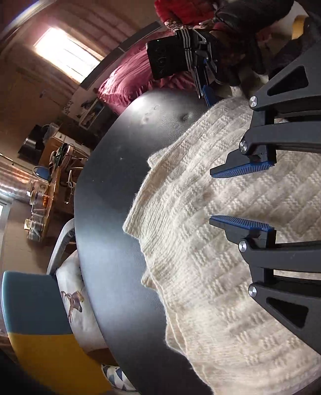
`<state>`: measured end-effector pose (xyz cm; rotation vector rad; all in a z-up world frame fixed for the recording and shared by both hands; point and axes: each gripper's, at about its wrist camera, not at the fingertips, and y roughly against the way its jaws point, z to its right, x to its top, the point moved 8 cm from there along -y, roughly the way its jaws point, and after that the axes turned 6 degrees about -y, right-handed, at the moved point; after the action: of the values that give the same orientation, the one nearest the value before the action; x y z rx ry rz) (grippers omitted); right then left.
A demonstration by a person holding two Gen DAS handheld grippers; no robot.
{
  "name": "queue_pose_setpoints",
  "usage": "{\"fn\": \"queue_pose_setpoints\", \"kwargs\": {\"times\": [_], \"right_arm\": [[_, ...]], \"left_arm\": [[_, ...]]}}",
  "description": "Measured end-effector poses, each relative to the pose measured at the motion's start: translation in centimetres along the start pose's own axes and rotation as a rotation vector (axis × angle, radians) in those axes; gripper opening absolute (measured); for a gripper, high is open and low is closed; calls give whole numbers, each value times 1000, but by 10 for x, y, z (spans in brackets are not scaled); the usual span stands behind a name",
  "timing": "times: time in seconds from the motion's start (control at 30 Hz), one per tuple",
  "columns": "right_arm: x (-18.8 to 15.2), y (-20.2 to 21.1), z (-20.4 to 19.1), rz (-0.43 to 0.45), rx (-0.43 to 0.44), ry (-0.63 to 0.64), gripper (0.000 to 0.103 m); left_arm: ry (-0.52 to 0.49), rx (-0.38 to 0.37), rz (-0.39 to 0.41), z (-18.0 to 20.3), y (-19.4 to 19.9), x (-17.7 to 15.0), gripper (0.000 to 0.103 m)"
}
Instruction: Fold clothes
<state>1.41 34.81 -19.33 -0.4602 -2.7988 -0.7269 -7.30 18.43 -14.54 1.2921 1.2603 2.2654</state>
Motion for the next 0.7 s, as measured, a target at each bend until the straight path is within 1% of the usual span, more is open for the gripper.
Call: {"fn": "queue_pose_setpoints", "kwargs": {"times": [0.03,0.1,0.13,0.23,0.27,0.4,0.43,0.47,0.5,0.57,0.6,0.7], "right_arm": [[2,-4,1,-12,11,2,58],[3,-9,-7,-48,48,36,58],[3,-11,-12,-67,66,59,60],[-5,-16,-23,-166,115,100,60],[-9,-18,-26,-203,105,128,60],[-30,-17,-36,-329,-39,289,60],[-31,-14,-37,-340,-62,310,60],[-29,-7,-38,-322,-66,303,60],[-25,-1,-39,-300,-56,295,60],[-19,2,-44,-278,7,275,60],[-18,-1,-44,-290,17,269,60],[-19,-17,-40,-342,-10,237,61]], "left_arm": [[-12,-1,-7,2,-3,1,32],[-36,-4,-22,6,-8,4,32],[-48,-5,-29,8,-11,6,32],[-81,-3,-49,13,-18,6,32],[-92,-2,-55,15,-20,7,32],[-137,8,-64,19,-22,3,32],[-149,10,-67,20,-22,2,32],[-159,12,-69,21,-23,1,32],[-156,10,-71,21,-24,0,33],[-152,6,-76,20,-26,-2,33],[-148,3,-77,19,-27,-3,33],[-111,-5,-61,16,-24,0,33]]}}
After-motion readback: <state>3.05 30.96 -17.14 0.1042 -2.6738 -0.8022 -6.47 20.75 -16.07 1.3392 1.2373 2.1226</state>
